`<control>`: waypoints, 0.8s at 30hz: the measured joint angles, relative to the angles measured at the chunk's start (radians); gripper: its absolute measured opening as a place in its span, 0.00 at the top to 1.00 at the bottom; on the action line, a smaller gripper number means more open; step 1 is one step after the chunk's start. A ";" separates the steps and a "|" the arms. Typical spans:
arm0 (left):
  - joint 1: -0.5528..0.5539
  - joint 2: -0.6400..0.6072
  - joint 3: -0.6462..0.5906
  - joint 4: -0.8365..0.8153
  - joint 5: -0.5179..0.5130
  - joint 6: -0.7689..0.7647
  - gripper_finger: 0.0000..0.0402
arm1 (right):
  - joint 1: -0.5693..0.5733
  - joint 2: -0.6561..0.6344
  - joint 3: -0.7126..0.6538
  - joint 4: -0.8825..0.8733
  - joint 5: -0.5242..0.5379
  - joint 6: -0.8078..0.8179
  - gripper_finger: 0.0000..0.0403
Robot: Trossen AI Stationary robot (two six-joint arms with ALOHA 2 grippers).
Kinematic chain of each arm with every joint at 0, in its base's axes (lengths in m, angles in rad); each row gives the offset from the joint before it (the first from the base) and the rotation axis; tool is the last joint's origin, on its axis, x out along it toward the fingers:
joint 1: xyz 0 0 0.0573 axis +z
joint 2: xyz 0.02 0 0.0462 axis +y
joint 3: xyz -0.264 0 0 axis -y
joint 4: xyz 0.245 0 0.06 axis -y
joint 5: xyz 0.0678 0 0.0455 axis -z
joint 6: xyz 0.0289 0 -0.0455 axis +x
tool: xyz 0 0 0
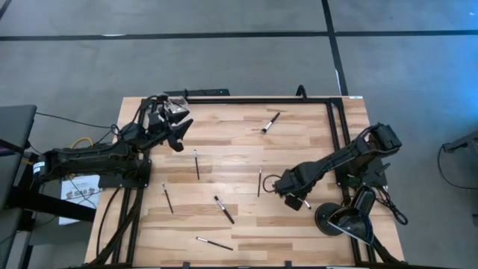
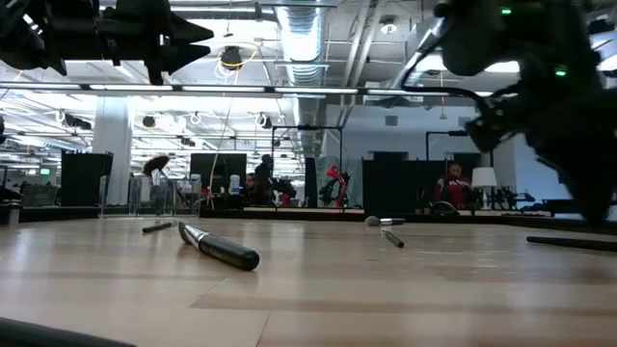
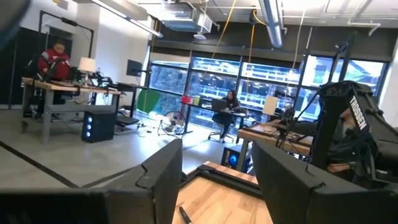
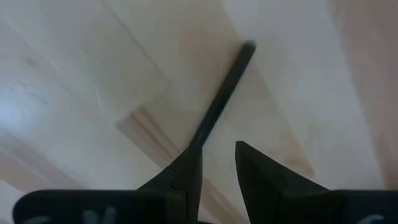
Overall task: Put items in baskets/containers
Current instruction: Put the eyeshadow brush into the transparent bin
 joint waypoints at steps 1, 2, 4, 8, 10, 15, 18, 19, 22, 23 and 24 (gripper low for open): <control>-0.004 0.000 0.000 0.000 0.000 0.001 0.53 | 0.014 0.000 -0.006 -0.001 0.000 0.017 0.78; -0.005 0.000 0.000 0.000 0.000 0.001 0.53 | 0.027 0.000 -0.012 0.003 0.000 0.032 0.78; -0.006 0.000 0.000 0.000 0.000 0.001 0.53 | 0.048 0.000 -0.020 0.030 0.000 0.054 0.78; -0.006 0.000 0.000 0.000 0.000 -0.004 0.53 | 0.079 0.000 -0.020 0.084 0.005 0.082 0.78; -0.006 0.000 0.000 0.000 0.000 -0.006 0.53 | 0.087 0.000 -0.020 0.101 0.021 0.096 0.78; -0.006 0.000 0.000 0.000 0.000 -0.030 0.53 | 0.095 0.000 -0.020 0.094 0.055 0.121 0.78; -0.015 0.000 0.000 0.000 0.000 -0.033 0.53 | 0.094 0.000 -0.020 0.087 0.056 0.121 0.78; -0.019 0.000 0.000 0.000 0.001 -0.033 0.53 | 0.096 0.000 -0.020 0.082 0.056 0.122 0.78; -0.030 0.000 0.000 0.000 0.003 -0.033 0.53 | 0.102 0.000 -0.021 0.067 0.062 0.135 0.78; -0.031 0.000 0.000 0.000 0.002 -0.033 0.53 | 0.105 0.000 -0.021 0.062 0.073 0.139 0.78; -0.032 0.000 0.000 0.001 0.003 -0.033 0.53 | 0.109 0.000 -0.022 0.062 0.085 0.144 0.78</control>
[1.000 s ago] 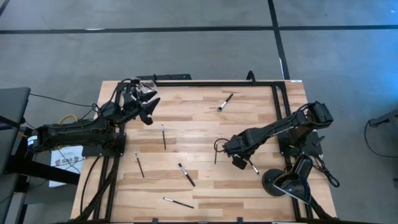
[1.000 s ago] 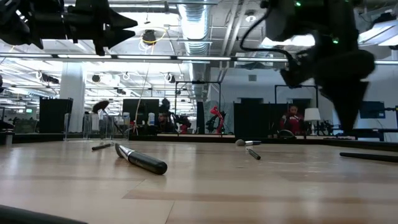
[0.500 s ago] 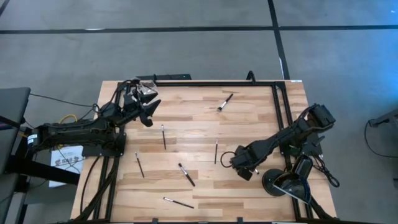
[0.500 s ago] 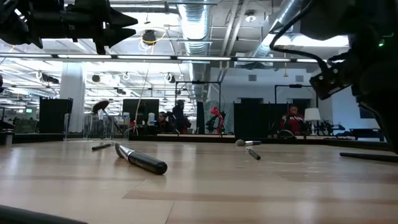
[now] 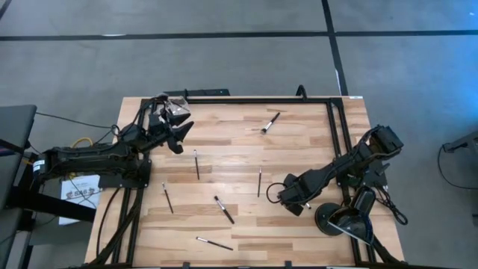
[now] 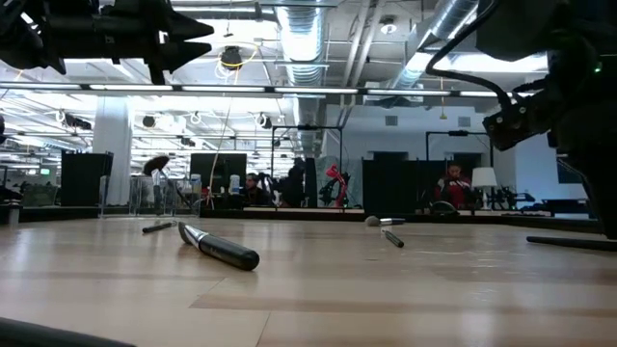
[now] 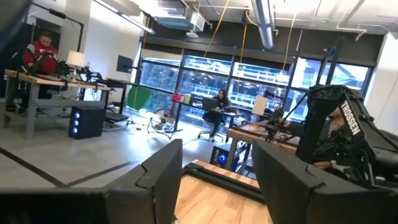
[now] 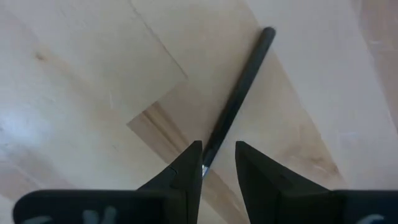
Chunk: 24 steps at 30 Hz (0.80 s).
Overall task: Put items in baskets/containers
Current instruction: Put the eyeshadow brush into the transparent bin
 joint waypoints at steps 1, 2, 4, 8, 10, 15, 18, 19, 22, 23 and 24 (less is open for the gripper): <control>0.000 0.000 0.000 0.001 0.000 0.000 0.53 | 0.002 0.000 0.000 0.001 0.012 0.005 0.78; 0.000 0.000 0.000 0.002 0.000 0.000 0.53 | 0.006 0.000 -0.002 0.004 0.016 0.010 0.78; 0.000 0.000 0.000 0.006 -0.001 0.000 0.53 | 0.007 0.000 -0.017 0.016 0.013 0.019 0.78; 0.000 0.000 0.000 0.007 -0.003 0.000 0.53 | 0.013 -0.005 -0.072 0.083 -0.024 0.046 0.78; 0.000 0.000 0.000 0.007 -0.003 0.000 0.53 | 0.020 -0.006 -0.089 0.101 -0.024 0.053 0.78; 0.000 0.000 0.000 0.008 -0.003 0.000 0.53 | 0.019 -0.006 -0.100 0.106 -0.023 0.042 0.79; 0.000 0.000 0.000 0.008 -0.003 0.000 0.53 | 0.019 -0.005 -0.101 0.111 -0.010 0.028 0.82; 0.000 0.000 0.000 0.008 -0.003 0.000 0.53 | 0.020 -0.005 -0.102 0.114 0.000 0.027 0.84; 0.000 0.000 0.000 0.008 -0.003 -0.001 0.53 | 0.015 -0.005 -0.103 0.126 0.010 0.006 0.92; 0.000 0.000 0.000 0.008 -0.003 -0.007 0.53 | 0.012 -0.005 -0.102 0.127 0.006 -0.007 0.95; 0.000 0.000 0.000 0.008 -0.003 -0.015 0.53 | 0.010 -0.005 -0.100 0.125 0.004 -0.016 0.97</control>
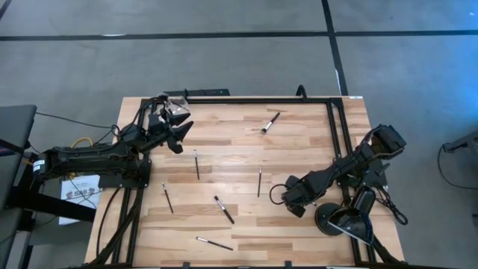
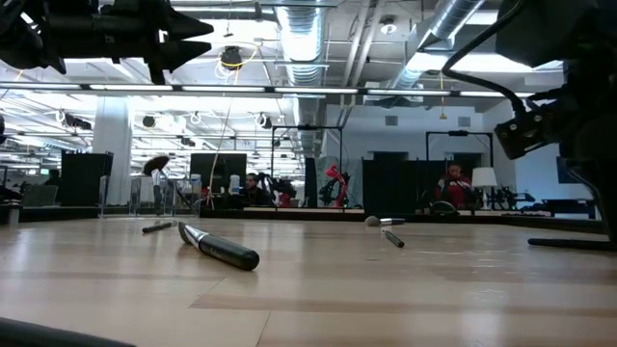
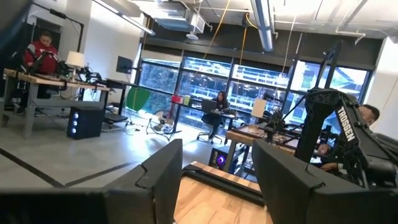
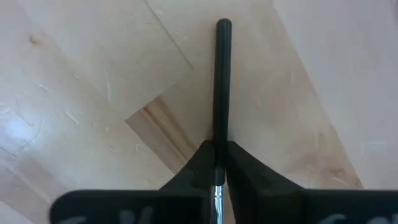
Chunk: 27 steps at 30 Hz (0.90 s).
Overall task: Put items in baskets/containers
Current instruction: Put the eyeshadow brush into the transparent bin
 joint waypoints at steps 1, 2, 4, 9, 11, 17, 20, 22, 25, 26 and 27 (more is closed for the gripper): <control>0.000 0.000 0.000 0.000 0.000 -0.001 0.53 | -0.003 0.001 0.003 -0.004 0.001 -0.014 0.97; 0.000 0.000 0.000 0.000 0.000 -0.001 0.53 | -0.005 0.003 0.008 -0.009 0.002 -0.024 0.97; 0.000 0.000 0.000 0.000 0.000 -0.004 0.53 | -0.012 0.005 0.025 -0.024 0.001 -0.035 0.95; 0.000 0.000 0.000 0.000 0.010 -0.030 0.53 | -0.014 0.012 0.115 -0.124 0.075 -0.101 0.98; 0.000 0.000 0.000 0.000 0.026 -0.044 0.53 | -0.014 0.011 0.165 -0.158 0.129 -0.138 0.98; 0.000 0.044 0.000 0.000 0.046 -0.152 0.53 | 0.006 0.009 0.322 -0.258 0.300 -0.303 0.98; 0.000 0.104 0.015 -0.001 0.061 -0.197 0.53 | 0.016 0.008 0.401 -0.285 0.391 -0.432 0.98; 0.000 0.161 0.041 0.001 0.116 -0.229 0.53 | 0.017 0.008 0.448 -0.318 0.460 -0.506 0.98; 0.000 0.264 0.091 0.000 0.241 -0.271 0.53 | 0.013 0.007 0.500 -0.340 0.569 -0.609 0.97; 0.000 0.301 0.109 0.000 0.286 -0.283 0.53 | 0.008 0.007 0.513 -0.346 0.602 -0.640 0.97; -0.003 0.336 0.125 0.001 0.326 -0.290 0.53 | 0.003 0.007 0.522 -0.350 0.626 -0.667 0.97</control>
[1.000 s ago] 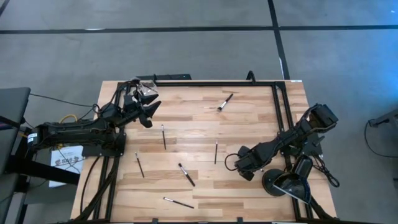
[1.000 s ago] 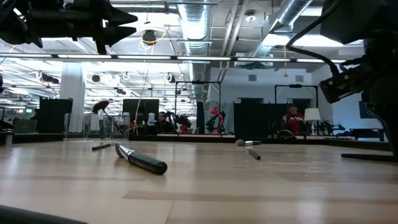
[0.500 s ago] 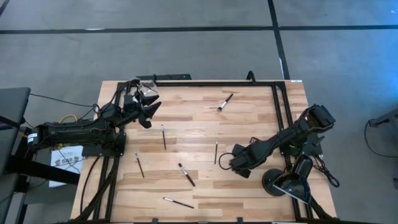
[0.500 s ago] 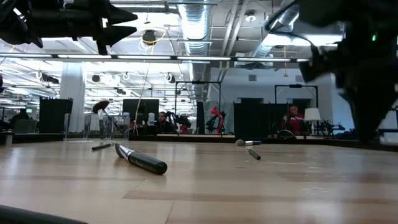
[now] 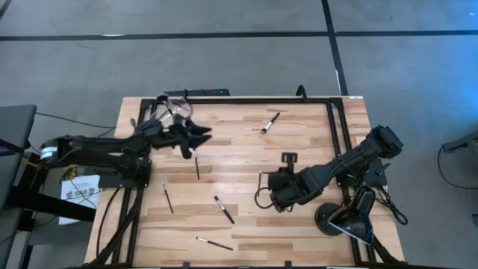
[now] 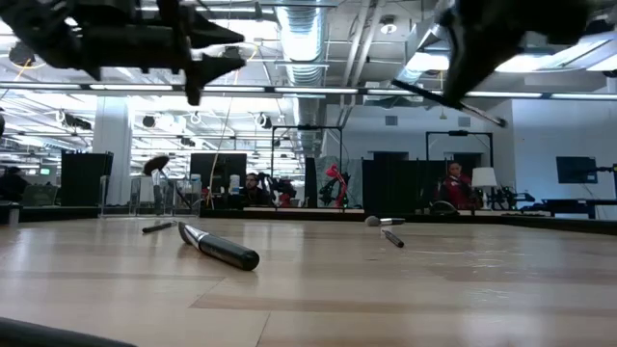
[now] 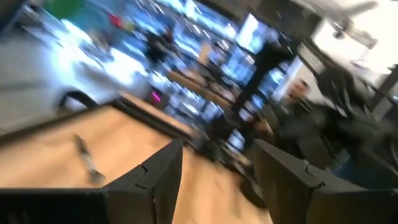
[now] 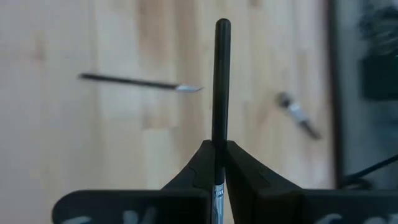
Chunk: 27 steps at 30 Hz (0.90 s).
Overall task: Put items in baskets/containers
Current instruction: Put the eyeshadow brush into the transparent bin
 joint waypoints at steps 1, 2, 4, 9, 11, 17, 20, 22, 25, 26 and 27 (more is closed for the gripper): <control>-0.005 0.036 0.014 0.000 0.031 -0.002 0.53 | -0.008 0.000 0.005 -0.002 0.020 -0.022 0.97; -0.013 0.071 0.029 -0.002 0.055 0.000 0.53 | -0.016 0.000 0.007 0.000 0.035 -0.040 0.97; -0.035 0.136 0.061 -0.001 0.085 0.015 0.53 | -0.036 0.000 0.007 0.010 0.053 -0.076 0.97; -0.084 0.288 0.156 0.000 0.135 0.032 0.53 | -0.084 0.000 0.007 0.103 0.117 -0.205 0.97; -0.092 0.350 0.192 0.000 0.157 0.026 0.53 | -0.094 0.000 0.008 0.159 0.140 -0.294 0.97; -0.088 0.523 0.292 0.000 0.215 -0.020 0.53 | -0.101 -0.001 0.008 0.238 0.146 -0.549 0.97; -0.081 0.583 0.329 0.020 0.277 -0.061 0.53 | -0.101 -0.001 0.009 0.237 0.146 -0.660 0.97; -0.082 0.609 0.352 0.045 0.323 -0.108 0.53 | -0.101 -0.001 0.009 0.239 0.148 -0.728 0.97; -0.083 0.626 0.381 0.054 0.366 -0.185 0.53 | -0.107 -0.001 0.009 0.259 0.183 -0.806 0.97; -0.084 0.630 0.387 0.056 0.370 -0.207 0.53 | -0.107 -0.001 0.009 0.270 0.211 -0.831 0.97; -0.085 0.635 0.396 0.058 0.366 -0.231 0.53 | -0.107 -0.001 0.009 0.285 0.242 -0.859 0.97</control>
